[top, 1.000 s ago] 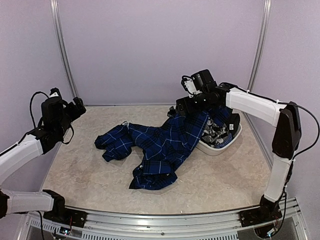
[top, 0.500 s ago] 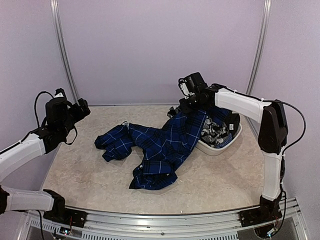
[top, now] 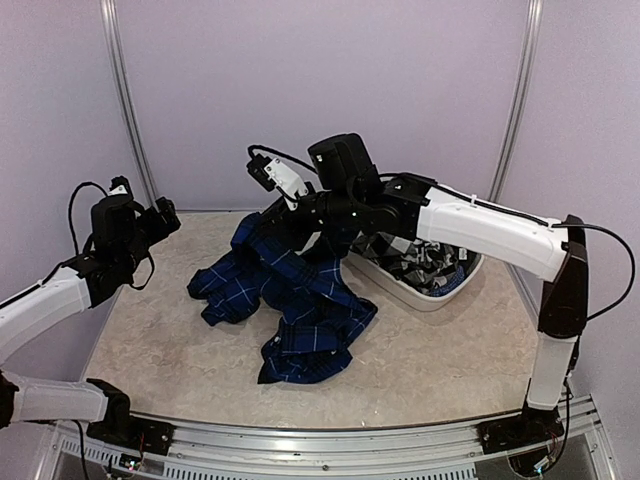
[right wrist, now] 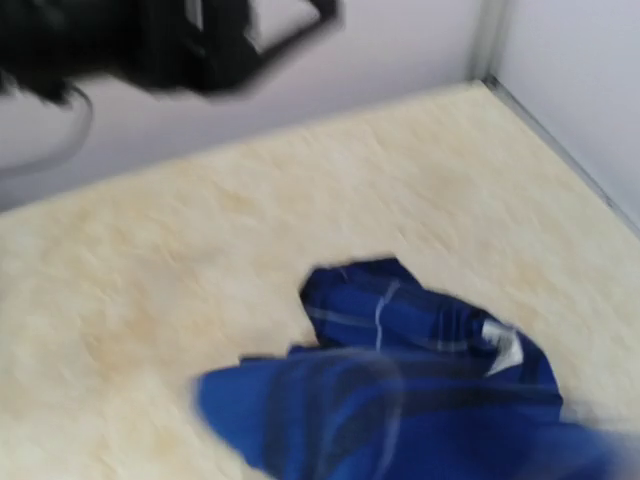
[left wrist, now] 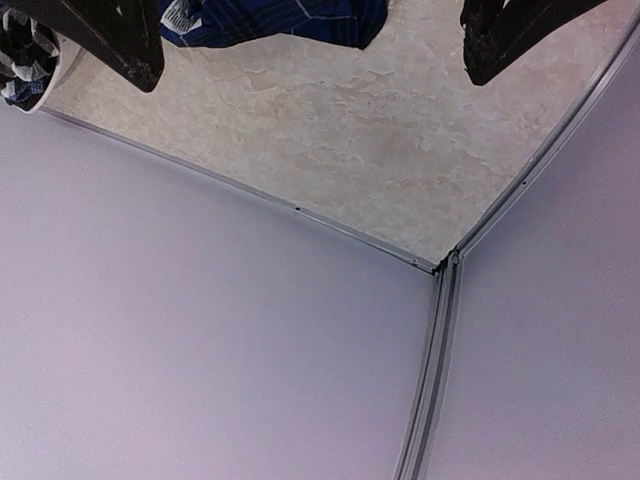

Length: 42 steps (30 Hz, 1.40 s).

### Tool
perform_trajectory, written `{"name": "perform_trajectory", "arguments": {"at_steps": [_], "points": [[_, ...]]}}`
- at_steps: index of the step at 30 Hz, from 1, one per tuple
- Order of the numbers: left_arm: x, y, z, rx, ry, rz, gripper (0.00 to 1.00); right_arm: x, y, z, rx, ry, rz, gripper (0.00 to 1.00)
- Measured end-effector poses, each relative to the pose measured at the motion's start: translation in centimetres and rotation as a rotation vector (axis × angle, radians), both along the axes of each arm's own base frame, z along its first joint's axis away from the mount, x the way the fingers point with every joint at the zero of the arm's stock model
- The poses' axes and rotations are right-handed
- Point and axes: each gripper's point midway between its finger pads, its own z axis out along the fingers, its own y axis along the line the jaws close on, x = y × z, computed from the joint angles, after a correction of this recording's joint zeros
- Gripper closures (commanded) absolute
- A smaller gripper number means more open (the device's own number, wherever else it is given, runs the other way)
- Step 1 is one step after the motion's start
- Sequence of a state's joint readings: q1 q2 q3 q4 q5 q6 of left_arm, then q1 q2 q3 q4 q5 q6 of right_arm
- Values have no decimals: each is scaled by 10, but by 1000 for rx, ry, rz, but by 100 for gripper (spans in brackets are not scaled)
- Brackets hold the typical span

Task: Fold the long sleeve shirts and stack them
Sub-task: Place the crumpled shirt at the center of the board, then move the bin to the corner of the board.

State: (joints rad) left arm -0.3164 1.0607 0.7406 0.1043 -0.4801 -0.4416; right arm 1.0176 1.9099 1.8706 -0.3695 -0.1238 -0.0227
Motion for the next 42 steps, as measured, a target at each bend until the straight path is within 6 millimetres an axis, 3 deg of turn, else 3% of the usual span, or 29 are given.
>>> {"name": "perform_trajectory", "arguments": {"at_steps": [2,5,8,12,15,18,21,27,35,39,42], "points": [[0,0,0,0,0,1,1,4,3,6,21,-2,12,45],[-1,1,1,1,-3,6,1,26,5,-7,4,15,-20,26],[-3,3,3,2,-9,14,1,47,-2,-39,-63,53,-87,12],[-4,4,4,1,-13,17,1,66,-46,-90,-165,146,-208,8],[-4,3,3,1,-12,14,1,85,-112,-116,-237,210,-357,13],[-3,1,2,2,-9,9,1,99,-169,-119,-275,235,-508,18],[-1,0,-2,4,2,4,1,97,-203,-123,-309,254,-599,30],[2,-5,-7,4,13,-14,1,81,-225,-170,-424,344,-627,42],[2,-8,-7,4,14,-21,1,93,-238,-210,-477,426,-634,54],[2,-8,-7,4,13,-22,1,104,-243,-232,-500,465,-640,67],[2,-8,-6,4,12,-22,1,110,-247,-239,-486,487,-655,84]]}}
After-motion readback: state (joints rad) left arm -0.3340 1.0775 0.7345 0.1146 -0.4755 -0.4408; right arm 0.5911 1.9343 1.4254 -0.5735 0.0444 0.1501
